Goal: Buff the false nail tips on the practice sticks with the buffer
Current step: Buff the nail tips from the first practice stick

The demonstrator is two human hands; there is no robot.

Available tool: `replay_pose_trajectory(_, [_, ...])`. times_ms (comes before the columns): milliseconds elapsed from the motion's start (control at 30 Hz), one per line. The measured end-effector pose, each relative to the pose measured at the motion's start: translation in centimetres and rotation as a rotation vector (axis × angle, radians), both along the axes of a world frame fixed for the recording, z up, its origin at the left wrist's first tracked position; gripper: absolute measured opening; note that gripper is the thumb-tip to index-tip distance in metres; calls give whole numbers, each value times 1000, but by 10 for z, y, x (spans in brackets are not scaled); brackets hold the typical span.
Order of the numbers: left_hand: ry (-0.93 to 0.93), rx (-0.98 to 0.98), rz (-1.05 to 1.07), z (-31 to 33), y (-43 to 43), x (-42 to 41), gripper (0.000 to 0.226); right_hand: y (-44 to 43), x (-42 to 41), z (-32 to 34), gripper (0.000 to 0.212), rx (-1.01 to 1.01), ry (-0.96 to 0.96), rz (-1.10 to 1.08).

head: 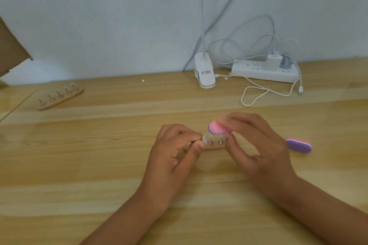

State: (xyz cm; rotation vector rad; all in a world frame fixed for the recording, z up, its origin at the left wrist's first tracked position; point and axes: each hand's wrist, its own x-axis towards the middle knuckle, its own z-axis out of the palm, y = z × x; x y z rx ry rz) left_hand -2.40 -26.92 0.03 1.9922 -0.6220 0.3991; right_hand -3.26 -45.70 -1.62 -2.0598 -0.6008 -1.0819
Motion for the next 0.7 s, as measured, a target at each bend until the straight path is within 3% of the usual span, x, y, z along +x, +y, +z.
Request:
replay_pose_trajectory(333, [0,6,-14,1,-1,1,19,7,-3,-5,24,-159,-39,147])
replay_pose_trajectory(700, [-12,21,-10,-2,0,1,16,3,-2,-3,24,-106,13,130])
